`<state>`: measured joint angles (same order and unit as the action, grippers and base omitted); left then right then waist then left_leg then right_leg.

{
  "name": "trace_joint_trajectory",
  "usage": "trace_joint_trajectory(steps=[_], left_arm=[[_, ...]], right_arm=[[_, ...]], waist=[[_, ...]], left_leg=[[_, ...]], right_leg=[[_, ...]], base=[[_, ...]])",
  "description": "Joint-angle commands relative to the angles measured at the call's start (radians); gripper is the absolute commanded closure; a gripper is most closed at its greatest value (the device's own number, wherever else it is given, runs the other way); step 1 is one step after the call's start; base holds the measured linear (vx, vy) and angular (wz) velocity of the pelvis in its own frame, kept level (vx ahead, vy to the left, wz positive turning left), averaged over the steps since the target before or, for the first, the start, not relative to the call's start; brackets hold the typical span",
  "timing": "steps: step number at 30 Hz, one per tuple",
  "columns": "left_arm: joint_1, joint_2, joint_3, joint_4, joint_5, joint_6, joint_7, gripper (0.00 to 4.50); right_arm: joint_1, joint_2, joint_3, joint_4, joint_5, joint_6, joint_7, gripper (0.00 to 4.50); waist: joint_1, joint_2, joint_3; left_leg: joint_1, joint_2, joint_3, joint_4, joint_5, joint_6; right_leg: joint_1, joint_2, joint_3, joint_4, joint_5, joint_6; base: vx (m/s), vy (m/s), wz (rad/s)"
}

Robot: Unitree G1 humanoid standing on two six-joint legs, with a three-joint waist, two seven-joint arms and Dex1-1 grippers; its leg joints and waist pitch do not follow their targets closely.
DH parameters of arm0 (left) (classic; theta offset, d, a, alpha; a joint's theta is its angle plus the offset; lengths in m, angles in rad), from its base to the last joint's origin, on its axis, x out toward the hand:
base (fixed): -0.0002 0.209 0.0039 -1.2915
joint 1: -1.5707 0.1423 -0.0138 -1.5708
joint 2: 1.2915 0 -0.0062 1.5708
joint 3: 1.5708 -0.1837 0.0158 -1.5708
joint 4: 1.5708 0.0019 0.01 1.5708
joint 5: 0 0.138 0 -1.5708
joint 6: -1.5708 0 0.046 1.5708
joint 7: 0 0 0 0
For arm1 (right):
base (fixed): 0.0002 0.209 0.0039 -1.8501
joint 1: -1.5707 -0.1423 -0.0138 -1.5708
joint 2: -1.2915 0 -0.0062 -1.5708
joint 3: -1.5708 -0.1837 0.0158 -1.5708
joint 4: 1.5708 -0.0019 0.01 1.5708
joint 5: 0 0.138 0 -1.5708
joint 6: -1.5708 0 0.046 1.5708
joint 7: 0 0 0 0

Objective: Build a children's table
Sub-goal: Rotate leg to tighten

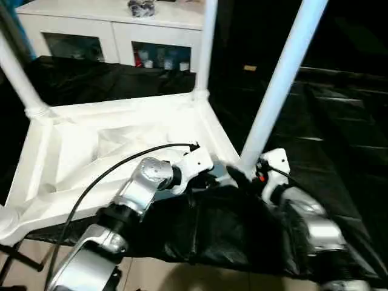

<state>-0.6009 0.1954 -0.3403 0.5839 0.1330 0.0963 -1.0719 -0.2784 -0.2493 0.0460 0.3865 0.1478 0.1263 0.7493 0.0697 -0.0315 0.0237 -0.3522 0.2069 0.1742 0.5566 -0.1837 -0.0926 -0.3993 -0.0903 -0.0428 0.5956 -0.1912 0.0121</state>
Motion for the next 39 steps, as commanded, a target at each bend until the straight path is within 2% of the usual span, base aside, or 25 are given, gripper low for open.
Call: trace_joint_trajectory(steps=[1,4,5,6,8,14,20,24,25,26,29,31,33,34,35,36,37,38,39], left_arm=[[0.025,-0.016,-0.049,0.005,-0.033,-0.032,-0.058,4.5],[0.023,0.023,-0.037,0.001,-0.054,-0.052,-0.121,4.5],[0.019,0.039,-0.031,-0.001,-0.064,-0.057,-0.149,4.5],[0.016,0.051,-0.028,-0.003,-0.074,-0.065,-0.18,4.5],[0.013,0.062,-0.026,-0.004,-0.077,-0.07,-0.203,4.5],[0.008,0.09,-0.035,-0.012,-0.084,-0.084,-0.272,4.5],[0.014,0.116,-0.049,-0.021,-0.105,-0.083,-0.338,4.5],[0.017,0.118,-0.044,-0.02,-0.11,-0.079,-0.345,4.5],[0.02,0.118,-0.038,-0.021,-0.111,-0.073,-0.339,4.5],[0.02,0.118,-0.038,-0.021,-0.111,-0.073,-0.339,4.5],[0.022,0.108,-0.031,-0.012,-0.104,-0.067,-0.299,4.5],[0.013,0.081,-0.021,0.012,-0.079,-0.043,-0.209,4.5],[0.003,0.045,-0.014,0.031,-0.064,-0.016,-0.128,4.5],[0.003,0.045,-0.014,0.031,-0.064,-0.016,-0.128,4.5],[0.001,0.027,-0.013,0.035,-0.061,-0.005,-0.099,4.5],[-0.001,0.0,-0.014,0.042,-0.052,0.01,-0.054,4.5],[-0.002,-0.004,-0.014,0.043,-0.051,0.012,-0.049,4.5],[-0.008,-0.06,-0.017,0.063,-0.037,0.035,0.028,4.5],[-0.013,-0.081,-0.018,0.072,-0.032,0.042,0.055,4.5]], right_arm=[[0.002,0.002,0.05,-0.037,0.013,0.012,0.08,0.45],[0.011,-0.079,0.069,-0.062,0.03,0.011,0.21,0.45],[0.011,-0.112,0.076,-0.065,0.034,0.009,0.261,0.45],[0.003,-0.133,0.079,-0.054,0.027,-0.013,0.295,0.45],[-0.004,-0.15,0.085,-0.046,0.025,-0.01,0.33,0.45],[-0.031,-0.185,0.11,-0.029,0.024,-0.017,0.397,1.05],[-0.046,-0.201,0.138,-0.029,0.04,0.011,0.473,1.42],[-0.039,-0.196,0.139,-0.031,0.041,0.014,0.484,1.72],[-0.027,-0.185,0.138,-0.042,0.047,0.022,0.471,1.75],[-0.027,-0.185,0.138,-0.042,0.047,0.022,0.471,1.75],[-0.005,-0.159,0.128,-0.047,0.053,0.026,0.43,1.8],[0.014,-0.11,0.101,-0.051,0.063,0.04,0.343,1.81],[0.016,-0.056,0.083,-0.032,0.039,0.05,0.215,1.82],[0.016,-0.056,0.083,-0.032,0.039,0.05,0.215,1.82],[0.014,-0.035,0.081,-0.017,0.02,0.041,0.161,1.82],[0.008,0.0,0.076,0.009,-0.011,0.036,0.07,1.82],[0.007,0.004,0.075,0.012,-0.013,0.036,0.06,1.82],[-0.014,0.079,0.054,0.061,-0.039,0.043,-0.093,1.83],[-0.022,0.11,0.045,0.074,-0.043,0.052,-0.146,1.83]], waist=[[0.002,-0.007,-0.044],[0.006,-0.009,-0.045],[0.006,-0.006,-0.043],[0.005,-0.01,-0.04],[0.006,-0.009,-0.039],[0.01,-0.008,-0.039],[0.017,-0.01,-0.042],[0.019,-0.01,-0.041],[0.021,0.001,-0.041],[0.019,-0.005,-0.041],[0.019,-0.005,-0.041],[0.017,-0.004,-0.037],[0.012,-0.003,-0.032],[0.011,-0.004,-0.032],[0.011,-0.005,-0.032],[0.008,-0.004,-0.031],[0.007,-0.004,-0.031],[0.002,-0.004,-0.032],[-0.001,-0.002,-0.031]], left_leg=[[-0.005,0.015,0.008,-0.051,-0.165,0.088],[-0.005,0.015,0.007,-0.048,-0.154,0.098],[-0.004,0.018,0.008,-0.049,-0.161,0.101],[-0.003,0.018,0.009,-0.05,-0.183,0.101],[-0.001,0.02,0.008,-0.053,-0.207,0.088],[0.002,0.022,0.007,-0.054,-0.218,0.069],[0.001,0.022,0.009,-0.049,-0.176,0.081],[0.001,0.022,0.01,-0.048,-0.18,0.079],[0.002,0.022,0.008,-0.049,-0.183,0.076],[0.001,0.022,0.009,-0.049,-0.188,0.072],[0.001,0.021,0.009,-0.05,-0.196,0.066],[0.002,0.022,0.006,-0.055,-0.23,0.052],[0.002,0.02,0.004,-0.062,-0.272,0.03],[0.005,0.018,0.003,-0.063,-0.297,0.014],[0.005,0.017,0.001,-0.064,-0.306,0.011],[0.004,0.018,-0.001,-0.065,-0.311,-0.001],[0.005,0.017,-0.001,-0.065,-0.316,-0.003],[0.004,0.016,-0.001,-0.066,-0.321,-0.007],[0.003,0.016,-0.003,-0.067,-0.322,-0.011]], right_leg=[[0.049,-0.035,0.03,-0.061,-0.051,-0.219],[0.055,-0.036,0.028,-0.059,-0.052,-0.233],[0.052,-0.036,0.028,-0.059,-0.053,-0.238],[0.049,-0.036,0.028,-0.063,-0.084,-0.239],[0.047,-0.038,0.029,-0.065,-0.131,-0.237],[0.046,-0.038,0.029,-0.064,-0.139,-0.236],[0.049,-0.037,0.027,-0.054,-0.074,-0.254],[0.049,-0.037,0.027,-0.053,-0.079,-0.259],[0.049,-0.038,0.027,-0.053,-0.081,-0.26],[0.049,-0.037,0.027,-0.055,-0.081,-0.258],[0.049,-0.038,0.027,-0.056,-0.094,-0.254],[0.046,-0.039,0.028,-0.061,-0.14,-0.243],[0.044,-0.039,0.028,-0.072,-0.237,-0.214],[0.04,-0.04,0.029,-0.078,-0.31,-0.191],[0.041,-0.042,0.028,-0.082,-0.342,-0.178],[0.036,-0.042,0.031,-0.085,-0.366,-0.158],[0.034,-0.041,0.03,-0.086,-0.372,-0.156],[0.034,-0.041,0.03,-0.087,-0.381,-0.149],[0.032,-0.041,0.03,-0.087,-0.383,-0.148]], base=[[0.0,0.0,0.0],[0.0,0.0,0.0],[0.0,0.0,0.0],[0.0,0.0,0.0],[0.0,0.0,0.0],[0.0,0.0,0.0],[0.0,0.0,0.0],[0.0,0.0,0.0],[0.0,0.0,0.0],[0.0,0.0,0.0],[0.0,0.0,0.0],[0.0,0.0,0.0],[0.0,0.0,0.0],[0.0,0.0,0.0],[0.0,0.0,0.0],[0.0,0.0,0.0],[0.0,0.0,0.0],[0.0,0.0,0.0],[0.0,0.0,0.0]])
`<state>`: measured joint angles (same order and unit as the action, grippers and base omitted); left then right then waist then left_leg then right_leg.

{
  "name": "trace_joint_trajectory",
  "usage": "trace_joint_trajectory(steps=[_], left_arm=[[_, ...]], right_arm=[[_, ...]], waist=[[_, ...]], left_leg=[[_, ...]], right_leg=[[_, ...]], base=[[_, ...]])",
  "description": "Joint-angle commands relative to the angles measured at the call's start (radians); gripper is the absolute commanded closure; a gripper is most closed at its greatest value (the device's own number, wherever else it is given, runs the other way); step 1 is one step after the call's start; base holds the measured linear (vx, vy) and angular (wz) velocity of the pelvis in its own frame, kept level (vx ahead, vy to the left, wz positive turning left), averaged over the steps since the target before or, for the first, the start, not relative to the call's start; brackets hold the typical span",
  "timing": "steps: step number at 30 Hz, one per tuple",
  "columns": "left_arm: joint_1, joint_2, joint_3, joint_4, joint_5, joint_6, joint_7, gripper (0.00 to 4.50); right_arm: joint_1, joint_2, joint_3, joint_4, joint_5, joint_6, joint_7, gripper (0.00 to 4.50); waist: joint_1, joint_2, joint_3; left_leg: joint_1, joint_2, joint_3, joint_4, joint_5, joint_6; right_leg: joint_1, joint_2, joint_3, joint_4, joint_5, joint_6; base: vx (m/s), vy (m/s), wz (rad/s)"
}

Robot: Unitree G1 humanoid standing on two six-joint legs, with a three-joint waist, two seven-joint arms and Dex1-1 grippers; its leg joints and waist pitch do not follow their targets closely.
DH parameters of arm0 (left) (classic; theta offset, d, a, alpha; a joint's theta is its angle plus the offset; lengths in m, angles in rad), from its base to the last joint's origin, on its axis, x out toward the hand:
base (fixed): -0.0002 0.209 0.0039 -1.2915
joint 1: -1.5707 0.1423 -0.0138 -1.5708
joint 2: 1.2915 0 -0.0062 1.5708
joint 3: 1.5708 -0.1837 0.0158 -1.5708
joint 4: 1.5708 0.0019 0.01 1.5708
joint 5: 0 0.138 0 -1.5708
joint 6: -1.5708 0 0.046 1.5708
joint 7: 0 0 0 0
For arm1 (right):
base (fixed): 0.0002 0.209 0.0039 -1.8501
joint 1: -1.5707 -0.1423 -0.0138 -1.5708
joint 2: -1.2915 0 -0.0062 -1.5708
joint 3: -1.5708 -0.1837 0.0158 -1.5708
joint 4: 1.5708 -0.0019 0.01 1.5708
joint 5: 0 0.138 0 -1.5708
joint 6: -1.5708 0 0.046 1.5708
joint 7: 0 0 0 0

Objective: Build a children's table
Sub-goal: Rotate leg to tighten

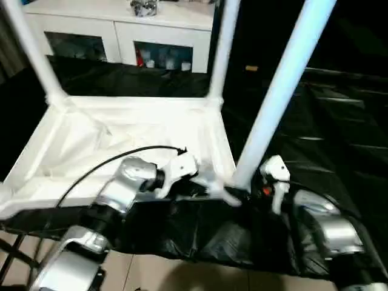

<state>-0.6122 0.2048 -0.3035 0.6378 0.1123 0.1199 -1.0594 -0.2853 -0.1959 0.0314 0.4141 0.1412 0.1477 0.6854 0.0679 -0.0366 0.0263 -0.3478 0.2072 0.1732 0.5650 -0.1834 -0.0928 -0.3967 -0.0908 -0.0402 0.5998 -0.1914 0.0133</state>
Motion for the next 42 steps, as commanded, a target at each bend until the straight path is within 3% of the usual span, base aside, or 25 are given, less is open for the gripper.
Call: trace_joint_trajectory(steps=[1,2,5,7,9,11,12,13,16,17,20,21,24,27,30,34,39,42], left_arm=[[-0.005,-0.106,-0.056,0.025,-0.007,0.021,0.063,4.5],[-0.01,-0.127,-0.057,0.034,-0.001,0.024,0.094,4.5],[-0.014,-0.172,-0.065,0.045,0.018,0.031,0.145,4.5],[-0.011,-0.178,-0.07,0.045,0.024,0.028,0.151,4.5],[0.002,-0.169,-0.065,0.027,0.01,0.015,0.128,4.5],[0.009,-0.157,-0.059,0.018,0.007,-0.001,0.111,4.5],[0.011,-0.15,-0.055,0.014,0.003,-0.01,0.102,4.5],[0.021,-0.133,-0.047,-0.001,-0.015,-0.039,0.064,4.5],[0.03,-0.1,-0.049,-0.012,-0.022,-0.06,0.027,4.5],[0.033,-0.09,-0.051,-0.014,-0.021,-0.068,0.017,4.5],[0.039,-0.044,-0.047,-0.023,-0.032,-0.092,-0.043,4.5],[0.037,-0.026,-0.042,-0.024,-0.039,-0.098,-0.068,4.5],[0.03,0.01,-0.035,-0.021,-0.048,-0.115,-0.118,4.5],[0.016,0.043,-0.028,-0.005,-0.047,-0.137,-0.162,4.5],[0.006,0.064,-0.029,0.007,-0.051,-0.157,-0.197,4.5],[-0.001,0.076,-0.033,0.016,-0.061,-0.171,-0.223,4.5],[-0.007,0.083,-0.039,0.025,-0.065,-0.183,-0.243,4.5],[-0.009,0.079,-0.034,0.035,-0.066,-0.189,-0.249,4.5]], right_arm=[[-0.021,0.078,0.052,0.053,-0.035,0.038,-0.116,1.83],[-0.027,0.112,0.04,0.059,-0.034,0.052,-0.164,1.83],[-0.054,0.185,0.022,0.081,-0.033,0.056,-0.257,1.83],[-0.061,0.19,0.033,0.08,-0.044,0.033,-0.263,1.83],[-0.063,0.183,0.007,0.077,-0.022,0.004,-0.26,1.83],[-0.061,0.176,-0.007,0.072,-0.012,-0.011,-0.239,1.13],[-0.057,0.167,-0.009,0.064,-0.006,-0.017,-0.219,1.13],[-0.046,0.139,-0.011,0.044,0.007,-0.015,-0.167,1.13],[-0.028,0.092,-0.002,0.012,0.019,-0.009,-0.085,0.85],[-0.023,0.079,0.002,0.003,0.019,-0.005,-0.066,0.73],[0.006,0.001,0.032,-0.045,0.021,-0.012,0.048,0.59],[0.018,-0.034,0.046,-0.065,0.026,-0.019,0.101,0.59],[0.044,-0.107,0.073,-0.104,0.052,-0.018,0.233,0.59],[0.055,-0.171,0.092,-0.126,0.056,-0.031,0.342,0.59],[0.044,-0.204,0.091,-0.12,0.063,-0.03,0.406,0.75],[0.022,-0.228,0.099,-0.109,0.078,-0.019,0.448,1.04],[-0.004,-0.242,0.117,-0.086,0.073,-0.024,0.478,1.47],[-0.01,-0.242,0.121,-0.075,0.063,-0.033,0.491,1.71]], waist=[[-0.004,0.003,-0.033],[-0.012,0.002,-0.035],[-0.013,0.006,-0.035],[-0.014,0.006,-0.036],[-0.015,0.007,-0.037],[-0.014,0.007,-0.039],[-0.014,0.007,-0.039],[-0.014,0.0,-0.039],[-0.005,0.003,-0.044],[0.0,0.004,-0.047],[0.0,0.002,-0.051],[0.003,0.002,-0.052],[0.0,0.001,-0.046],[0.002,0.002,-0.041],[0.001,0.001,-0.039],[0.003,0.001,-0.042],[0.01,0.001,-0.046],[0.016,0.001,-0.045]], left_leg=[[0.002,0.014,-0.003,-0.076,-0.346,-0.02],[-0.001,0.014,-0.006,-0.078,-0.353,-0.019],[-0.002,0.013,-0.004,-0.078,-0.348,-0.007],[-0.003,0.013,-0.005,-0.078,-0.354,-0.005],[-0.005,0.013,-0.004,-0.079,-0.35,-0.001],[-0.005,0.014,-0.003,-0.078,-0.343,0.005],[-0.006,0.014,-0.003,-0.077,-0.338,0.01],[-0.008,0.013,-0.001,-0.077,-0.333,0.015],[-0.007,0.016,0.004,-0.07,-0.264,0.043],[-0.003,0.016,0.006,-0.065,-0.228,0.054],[-0.01,0.014,0.007,-0.059,-0.143,0.079],[-0.01,0.013,0.008,-0.055,-0.122,0.103],[-0.009,0.016,0.01,-0.057,-0.168,0.112],[-0.005,0.021,0.008,-0.063,-0.23,0.086],[-0.004,0.022,0.006,-0.066,-0.267,0.066],[-0.004,0.021,0.006,-0.063,-0.24,0.063],[-0.004,0.021,0.009,-0.056,-0.177,0.083],[-0.004,0.021,0.01,-0.055,-0.177,0.085]], right_leg=[[0.026,-0.039,0.025,-0.095,-0.413,-0.141],[0.028,-0.038,0.025,-0.095,-0.408,-0.133],[0.027,-0.037,0.026,-0.098,-0.382,-0.133],[0.029,-0.037,0.026,-0.098,-0.383,-0.13],[0.029,-0.036,0.026,-0.097,-0.353,-0.134],[0.03,-0.036,0.027,-0.094,-0.327,-0.14],[0.032,-0.036,0.027,-0.093,-0.311,-0.147],[0.033,-0.035,0.027,-0.094,-0.305,-0.148],[0.037,-0.037,0.029,-0.084,-0.207,-0.177],[0.038,-0.035,0.03,-0.076,-0.137,-0.196],[0.048,-0.032,0.026,-0.059,0.01,-0.226],[0.052,-0.034,0.026,-0.055,0.051,-0.24],[0.05,-0.036,0.025,-0.062,-0.013,-0.25],[0.046,-0.037,0.025,-0.071,-0.126,-0.236],[0.043,-0.038,0.026,-0.076,-0.181,-0.226],[0.044,-0.038,0.026,-0.07,-0.143,-0.233],[0.047,-0.037,0.025,-0.058,-0.046,-0.261],[0.048,-0.038,0.024,-0.058,-0.049,-0.265]], base=[[0.0,0.0,0.0],[0.0,0.0,0.0],[0.0,0.0,0.0],[0.0,0.0,0.0],[0.0,0.0,0.0],[0.0,0.0,0.0],[0.0,0.0,0.0],[0.0,0.0,0.0],[0.0,0.0,0.0],[0.0,0.0,0.0],[0.0,0.0,0.0],[0.0,0.0,0.0],[0.0,0.0,0.0],[0.0,0.0,0.0],[0.0,0.0,0.0],[0.0,0.0,0.0],[0.0,0.0,0.0],[0.0,0.0,0.0]])
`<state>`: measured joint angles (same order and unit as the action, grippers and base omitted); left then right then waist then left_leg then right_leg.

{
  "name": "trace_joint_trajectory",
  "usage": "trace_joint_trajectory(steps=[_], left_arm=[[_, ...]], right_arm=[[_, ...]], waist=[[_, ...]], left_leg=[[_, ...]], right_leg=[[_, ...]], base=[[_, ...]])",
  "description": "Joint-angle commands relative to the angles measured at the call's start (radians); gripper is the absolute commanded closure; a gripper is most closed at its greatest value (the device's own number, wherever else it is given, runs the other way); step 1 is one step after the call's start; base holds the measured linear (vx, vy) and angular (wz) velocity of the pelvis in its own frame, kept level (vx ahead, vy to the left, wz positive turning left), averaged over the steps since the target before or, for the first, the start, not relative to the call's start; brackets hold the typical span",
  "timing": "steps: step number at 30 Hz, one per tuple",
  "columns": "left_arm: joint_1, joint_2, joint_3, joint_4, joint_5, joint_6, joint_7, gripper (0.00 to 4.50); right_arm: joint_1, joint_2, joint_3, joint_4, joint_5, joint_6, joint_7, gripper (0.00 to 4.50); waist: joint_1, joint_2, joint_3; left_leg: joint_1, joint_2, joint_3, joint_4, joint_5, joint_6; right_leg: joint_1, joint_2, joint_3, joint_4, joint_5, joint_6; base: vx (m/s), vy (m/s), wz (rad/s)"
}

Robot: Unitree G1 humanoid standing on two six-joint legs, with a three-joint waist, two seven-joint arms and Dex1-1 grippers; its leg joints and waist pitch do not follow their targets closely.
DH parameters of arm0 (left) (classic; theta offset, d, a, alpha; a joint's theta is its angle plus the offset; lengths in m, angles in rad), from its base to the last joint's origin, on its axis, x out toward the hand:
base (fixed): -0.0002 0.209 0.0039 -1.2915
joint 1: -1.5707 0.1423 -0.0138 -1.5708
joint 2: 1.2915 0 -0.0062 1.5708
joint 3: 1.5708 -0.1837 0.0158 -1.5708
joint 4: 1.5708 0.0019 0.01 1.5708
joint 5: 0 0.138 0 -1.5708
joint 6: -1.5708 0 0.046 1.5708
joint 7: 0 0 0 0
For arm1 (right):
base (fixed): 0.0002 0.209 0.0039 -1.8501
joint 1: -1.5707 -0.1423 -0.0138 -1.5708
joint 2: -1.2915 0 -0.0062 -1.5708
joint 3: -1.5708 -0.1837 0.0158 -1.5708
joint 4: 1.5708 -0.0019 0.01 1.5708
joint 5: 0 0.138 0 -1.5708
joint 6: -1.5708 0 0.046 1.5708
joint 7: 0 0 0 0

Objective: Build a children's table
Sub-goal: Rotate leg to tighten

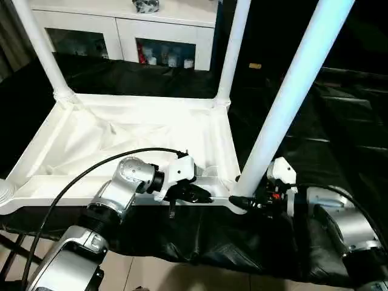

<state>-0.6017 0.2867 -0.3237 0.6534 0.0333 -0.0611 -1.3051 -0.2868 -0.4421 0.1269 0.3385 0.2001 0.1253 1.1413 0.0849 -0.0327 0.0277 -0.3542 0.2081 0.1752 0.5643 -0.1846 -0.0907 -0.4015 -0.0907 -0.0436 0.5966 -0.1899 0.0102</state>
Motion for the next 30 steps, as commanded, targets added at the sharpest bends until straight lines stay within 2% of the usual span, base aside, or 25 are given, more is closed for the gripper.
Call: trace_joint_trajectory(steps=[1,7,10,13,15,16,17,18,19,21,24,26,27,28,30], left_arm=[[-0.019,-0.003,-0.014,0.019,0.013,-0.008,-0.003,4.5],[-0.01,0.001,-0.016,0.019,0.008,-0.014,0.001,4.5],[-0.005,-0.001,-0.011,0.02,0.009,-0.011,0.02,4.5],[-0.005,-0.016,-0.01,0.02,0.018,0.011,0.059,4.5],[-0.013,-0.062,-0.011,0.032,0.036,0.046,0.135,4.5],[-0.014,-0.068,-0.012,0.033,0.038,0.049,0.144,4.5],[-0.016,-0.088,-0.012,0.037,0.038,0.06,0.165,4.5],[-0.019,-0.111,-0.013,0.041,0.04,0.071,0.188,4.5],[-0.022,-0.133,-0.015,0.047,0.043,0.081,0.212,4.5],[-0.031,-0.177,-0.021,0.06,0.05,0.099,0.256,4.5],[-0.048,-0.229,-0.031,0.081,0.065,0.115,0.314,4.5],[-0.059,-0.264,-0.038,0.099,0.078,0.118,0.36,4.5],[-0.061,-0.276,-0.047,0.102,0.088,0.114,0.372,4.5],[-0.061,-0.276,-0.047,0.102,0.088,0.114,0.372,4.5],[-0.055,-0.281,-0.039,0.095,0.087,0.123,0.373,4.5]], right_arm=[[-0.009,0.004,0.025,0.001,0.004,-0.01,0.035,1.75],[0.011,0.012,0.036,-0.014,0.01,-0.006,0.038,1.84],[0.037,0.028,0.03,-0.032,0.023,0.008,0.014,1.85],[0.055,0.071,0.007,-0.034,0.024,0.03,-0.073,1.86],[0.052,0.154,-0.029,0.015,-0.01,0.034,-0.256,1.86],[0.05,0.163,-0.033,0.022,-0.016,0.033,-0.278,1.87],[0.043,0.188,-0.041,0.042,-0.026,0.027,-0.328,1.87],[0.033,0.215,-0.049,0.061,-0.036,0.029,-0.384,1.88],[0.019,0.241,-0.059,0.084,-0.046,0.036,-0.445,1.88],[-0.01,0.291,-0.075,0.119,-0.052,0.049,-0.534,1.88],[-0.047,0.351,-0.084,0.156,-0.065,0.066,-0.633,1.88],[-0.079,0.396,-0.096,0.186,-0.069,0.065,-0.704,1.88],[-0.095,0.414,-0.089,0.192,-0.081,0.048,-0.728,1.88],[-0.095,0.414,-0.089,0.192,-0.081,0.048,-0.728,1.88],[-0.102,0.435,-0.091,0.192,-0.084,0.038,-0.738,1.33]], waist=[[0.0,-0.004,-0.047],[0.002,-0.004,-0.047],[0.003,-0.003,-0.047],[0.003,-0.003,-0.044],[-0.004,-0.003,-0.039],[-0.009,-0.005,-0.036],[-0.01,-0.002,-0.036],[-0.013,-0.002,-0.036],[-0.015,0.001,-0.036],[-0.026,0.001,-0.036],[-0.033,0.004,-0.037],[-0.033,0.003,-0.039],[-0.032,0.007,-0.04],[-0.033,0.006,-0.04],[-0.032,0.005,-0.041]], left_leg=[[0.003,0.02,0.008,-0.055,-0.178,0.082],[0.004,0.021,0.008,-0.055,-0.185,0.073],[0.002,0.02,0.007,-0.055,-0.182,0.075],[0.004,0.02,0.007,-0.059,-0.203,0.067],[0.002,0.018,0.003,-0.067,-0.257,0.035],[-0.001,0.017,0.002,-0.071,-0.274,0.023],[0.006,0.016,0.0,-0.072,-0.314,0.004],[0.008,0.016,-0.003,-0.073,-0.333,-0.003],[0.008,0.017,-0.004,-0.074,-0.336,-0.009],[0.005,0.014,-0.007,-0.077,-0.35,-0.018],[0.004,0.013,-0.005,-0.075,-0.346,-0.011],[0.007,0.011,-0.005,-0.074,-0.342,-0.013],[0.003,0.012,-0.005,-0.075,-0.33,-0.013],[0.004,0.012,-0.004,-0.074,-0.326,-0.011],[-0.001,0.011,-0.003,-0.074,-0.302,-0.001]], right_leg=[[0.052,-0.037,0.028,-0.055,-0.056,-0.261],[0.052,-0.037,0.028,-0.056,-0.074,-0.253],[0.053,-0.038,0.028,-0.055,-0.064,-0.254],[0.05,-0.039,0.028,-0.06,-0.107,-0.244],[0.047,-0.04,0.029,-0.069,-0.214,-0.215],[0.046,-0.039,0.028,-0.074,-0.265,-0.197],[0.039,-0.043,0.028,-0.083,-0.36,-0.168],[0.037,-0.044,0.03,-0.088,-0.401,-0.151],[0.035,-0.042,0.031,-0.089,-0.4,-0.149],[0.036,-0.04,0.028,-0.09,-0.401,-0.139],[0.034,-0.037,0.03,-0.09,-0.357,-0.146],[0.033,-0.037,0.029,-0.09,-0.354,-0.149],[0.036,-0.038,0.03,-0.09,-0.334,-0.15],[0.036,-0.037,0.03,-0.09,-0.32,-0.151],[0.042,-0.035,0.03,-0.083,-0.257,-0.162]], base=[[0.0,0.0,0.0],[0.0,0.0,0.0],[0.0,0.0,0.0],[0.0,0.0,0.0],[0.0,0.0,0.0],[0.0,0.0,0.0],[0.0,0.0,0.0],[0.0,0.0,0.0],[0.0,0.0,0.0],[0.0,0.0,0.0],[0.0,0.0,0.0],[0.0,0.0,0.0],[0.0,0.0,0.0],[0.0,0.0,0.0],[0.0,0.0,0.0]])
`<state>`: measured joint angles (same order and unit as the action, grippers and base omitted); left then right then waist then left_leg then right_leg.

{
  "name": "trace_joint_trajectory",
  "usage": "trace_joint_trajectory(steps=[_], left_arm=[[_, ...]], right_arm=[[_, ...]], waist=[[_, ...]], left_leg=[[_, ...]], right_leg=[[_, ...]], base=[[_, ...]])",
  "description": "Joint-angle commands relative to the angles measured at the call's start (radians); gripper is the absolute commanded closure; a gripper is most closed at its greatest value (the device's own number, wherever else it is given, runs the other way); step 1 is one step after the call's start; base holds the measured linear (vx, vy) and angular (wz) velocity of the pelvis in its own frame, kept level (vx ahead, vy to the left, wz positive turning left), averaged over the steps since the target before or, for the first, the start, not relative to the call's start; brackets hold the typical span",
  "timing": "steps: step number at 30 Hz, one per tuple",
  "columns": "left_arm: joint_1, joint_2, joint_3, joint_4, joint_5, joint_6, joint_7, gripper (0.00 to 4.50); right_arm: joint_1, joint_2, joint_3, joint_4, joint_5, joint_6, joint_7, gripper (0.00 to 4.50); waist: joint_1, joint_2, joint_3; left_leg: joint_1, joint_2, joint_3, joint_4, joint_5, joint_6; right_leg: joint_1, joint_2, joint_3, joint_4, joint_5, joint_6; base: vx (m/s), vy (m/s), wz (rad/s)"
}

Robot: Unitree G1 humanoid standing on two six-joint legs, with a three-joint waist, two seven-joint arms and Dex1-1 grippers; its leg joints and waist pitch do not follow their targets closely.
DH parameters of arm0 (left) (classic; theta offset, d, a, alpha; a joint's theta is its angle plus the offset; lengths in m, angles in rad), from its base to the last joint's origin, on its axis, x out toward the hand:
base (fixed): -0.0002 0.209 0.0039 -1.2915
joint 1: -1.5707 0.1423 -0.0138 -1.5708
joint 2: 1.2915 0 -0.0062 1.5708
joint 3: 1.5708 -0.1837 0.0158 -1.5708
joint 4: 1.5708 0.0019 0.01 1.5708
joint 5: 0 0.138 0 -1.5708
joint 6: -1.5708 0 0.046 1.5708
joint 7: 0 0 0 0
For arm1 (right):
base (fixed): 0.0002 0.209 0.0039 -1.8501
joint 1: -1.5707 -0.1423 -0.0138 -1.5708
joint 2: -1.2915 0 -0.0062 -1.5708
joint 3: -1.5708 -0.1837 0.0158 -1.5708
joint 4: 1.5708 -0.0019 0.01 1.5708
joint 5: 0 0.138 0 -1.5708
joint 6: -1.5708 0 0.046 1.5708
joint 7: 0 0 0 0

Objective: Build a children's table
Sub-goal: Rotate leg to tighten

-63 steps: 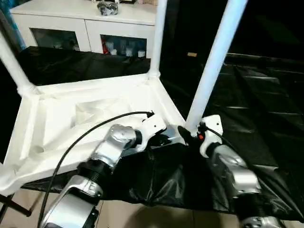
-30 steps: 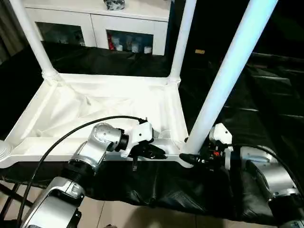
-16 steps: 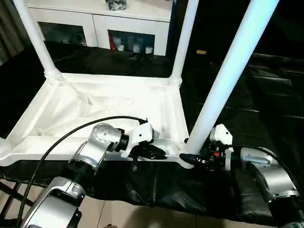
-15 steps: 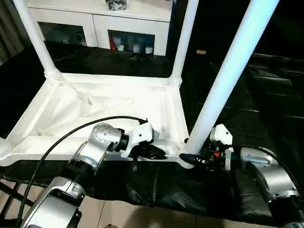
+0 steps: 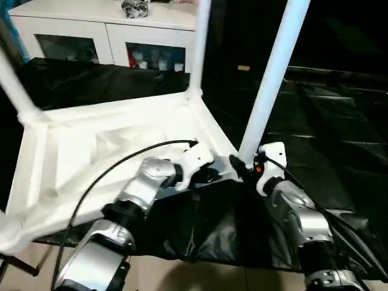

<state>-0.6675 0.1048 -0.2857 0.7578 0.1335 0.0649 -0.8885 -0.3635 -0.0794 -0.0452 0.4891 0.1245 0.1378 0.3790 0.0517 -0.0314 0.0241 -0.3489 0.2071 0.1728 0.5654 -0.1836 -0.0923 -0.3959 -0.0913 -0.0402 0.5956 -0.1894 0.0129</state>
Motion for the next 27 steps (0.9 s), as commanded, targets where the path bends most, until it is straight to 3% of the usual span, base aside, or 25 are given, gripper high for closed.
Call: trace_joint_trajectory(steps=[1,5,11,18,27], left_arm=[[0.015,-0.092,-0.074,-0.015,-0.014,-0.002,-0.048,4.5],[0.028,-0.06,-0.064,-0.031,-0.021,-0.013,-0.075,4.5],[0.057,0.028,-0.059,-0.066,-0.039,-0.052,-0.179,4.5],[0.052,0.103,-0.052,-0.08,-0.056,-0.073,-0.294,4.5],[0.045,0.155,-0.06,-0.072,-0.073,-0.107,-0.402,4.5]], right_arm=[[-0.023,0.071,0.079,0.038,-0.001,0.024,0.038,1.33],[-0.013,0.039,0.084,0.025,0.01,0.015,0.095,0.97],[0.013,-0.099,0.101,-0.024,0.014,-0.002,0.278,0.59],[0.066,-0.237,0.15,-0.135,0.068,0.006,0.56,0.74],[0.053,-0.322,0.166,-0.145,0.105,0.012,0.739,1.39]], waist=[[0.002,0.004,-0.038],[0.005,0.004,-0.042],[0.012,0.0,-0.045],[0.016,-0.002,-0.038],[0.022,-0.004,-0.04]], left_leg=[[-0.006,0.013,0.0,-0.075,-0.3,0.003],[-0.005,0.013,0.003,-0.07,-0.252,0.021],[-0.007,0.013,0.009,-0.06,-0.163,0.071],[-0.003,0.02,0.007,-0.066,-0.237,0.068],[-0.003,0.02,0.009,-0.059,-0.19,0.082]], right_leg=[[0.036,-0.035,0.027,-0.081,-0.248,-0.168],[0.041,-0.034,0.028,-0.074,-0.167,-0.195],[0.051,-0.034,0.025,-0.059,-0.024,-0.238],[0.046,-0.037,0.026,-0.069,-0.149,-0.231],[0.047,-0.039,0.026,-0.06,-0.095,-0.255]], base=[[0.0,0.0,0.0],[0.0,0.0,0.0],[0.0,0.0,0.0],[0.0,0.0,0.0],[0.0,0.0,0.0]])
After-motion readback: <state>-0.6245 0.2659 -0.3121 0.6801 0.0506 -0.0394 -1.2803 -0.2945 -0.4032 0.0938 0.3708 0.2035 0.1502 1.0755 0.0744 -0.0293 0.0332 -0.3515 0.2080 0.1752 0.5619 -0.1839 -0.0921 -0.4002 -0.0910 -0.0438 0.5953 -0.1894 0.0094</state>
